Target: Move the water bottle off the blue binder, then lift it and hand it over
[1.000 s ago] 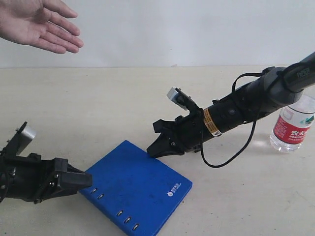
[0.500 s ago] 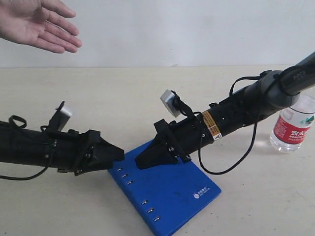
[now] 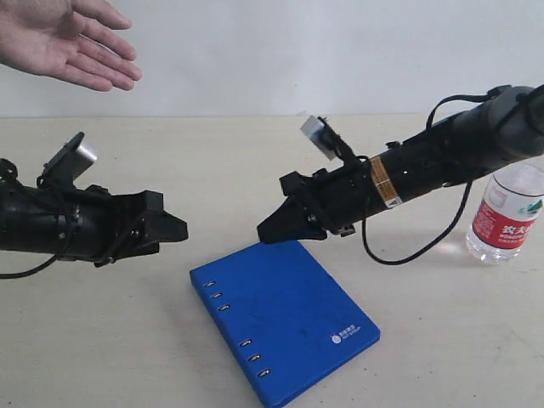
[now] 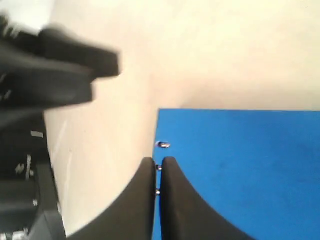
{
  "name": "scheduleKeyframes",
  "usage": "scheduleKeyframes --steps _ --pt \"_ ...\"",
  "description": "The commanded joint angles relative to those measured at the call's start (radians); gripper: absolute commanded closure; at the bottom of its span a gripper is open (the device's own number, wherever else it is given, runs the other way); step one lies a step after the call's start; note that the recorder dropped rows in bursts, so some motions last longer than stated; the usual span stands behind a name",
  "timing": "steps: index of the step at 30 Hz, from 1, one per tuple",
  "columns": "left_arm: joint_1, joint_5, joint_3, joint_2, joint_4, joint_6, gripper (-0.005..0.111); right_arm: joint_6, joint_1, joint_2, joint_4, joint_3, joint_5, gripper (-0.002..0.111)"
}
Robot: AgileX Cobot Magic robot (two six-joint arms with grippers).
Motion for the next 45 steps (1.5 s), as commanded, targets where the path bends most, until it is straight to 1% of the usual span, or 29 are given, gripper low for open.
scheduleKeyframes --steps 1,4,5,7,11,13,15,17,20,21,22,24,27,29,30,31,33,35,36,38,45 --pt "-0.037 -0.001 0.116 -0.098 0.001 -0.045 0.055 -0.014 -0.069 -0.015 0.003 0.022 0.056 0.108" --pt "-0.086 -0.01 0.175 -0.132 0.001 -0.064 0.055 -0.166 -0.086 -0.015 0.003 0.077 0.113 0.108" --pt "-0.122 -0.008 0.181 -0.137 0.001 -0.066 0.055 -0.325 -0.086 -0.015 0.003 0.125 0.118 0.108" --pt "-0.158 -0.016 0.173 -0.134 0.001 -0.066 0.055 -0.385 -0.082 -0.015 0.003 0.177 0.159 0.108" --pt "-0.207 -0.062 0.152 -0.128 0.001 -0.07 0.055 -0.369 -0.084 -0.015 0.003 0.282 0.32 0.108" --pt "-0.219 -0.087 0.15 -0.123 0.001 -0.071 0.055 -0.371 -0.084 -0.023 0.003 0.335 0.316 0.108" --pt "-0.219 -0.09 0.15 -0.098 0.001 -0.097 0.055 -0.378 -0.084 -0.054 0.003 0.353 0.338 0.108" --pt "-0.219 -0.068 0.15 -0.059 0.001 -0.109 0.055 -0.359 -0.084 -0.104 0.003 0.353 0.405 0.108" --pt "-0.219 -0.057 0.15 -0.041 0.001 -0.11 0.055 -0.321 -0.084 -0.22 0.003 0.359 0.411 0.108" --pt "-0.219 -0.059 0.148 -0.041 0.001 -0.113 0.055 -0.298 -0.084 -0.248 0.003 0.374 0.437 0.108" --pt "-0.219 -0.058 0.148 -0.041 0.001 -0.115 0.055 -0.273 -0.084 -0.286 0.003 0.411 0.5 0.108" --pt "-0.219 -0.058 0.148 -0.041 0.001 -0.115 0.055 -0.273 -0.084 -0.316 0.003 0.48 0.549 0.108" --pt "-0.219 -0.058 0.148 -0.041 0.001 -0.115 0.055 -0.244 -0.084 -0.314 0.003 0.517 0.472 0.107" --pt "-0.219 -0.058 0.148 -0.041 0.001 -0.115 0.055 -0.224 -0.084 -0.314 0.003 0.519 0.411 0.102" --pt "-0.219 -0.056 0.148 -0.041 0.001 -0.115 0.055 -0.212 -0.084 -0.314 0.003 0.519 0.393 0.097" --pt "-0.219 -0.053 0.148 -0.041 0.001 -0.115 0.055 -0.197 -0.084 -0.314 0.003 0.519 0.388 0.086" --pt "-0.219 -0.053 0.148 -0.041 0.001 -0.115 0.055 -0.192 -0.084 -0.312 0.003 0.519 0.403 0.07" --pt "-0.219 -0.053 0.148 -0.041 0.001 -0.115 0.055 -0.168 -0.084 -0.312 0.003 0.519 0.452 0.059" --pt "-0.219 -0.053 0.148 -0.041 0.001 -0.115 0.055 -0.158 -0.084 -0.312 0.003 0.519 0.479 0.058" --pt "-0.219 -0.053 0.148 -0.041 0.001 -0.115 0.055 -0.153 -0.084 -0.311 0.003 0.519 0.52 0.058" --pt "-0.219 -0.049 0.148 -0.041 0.001 -0.115 0.055 -0.146 -0.084 -0.264 0.003 0.519 0.492 0.058"
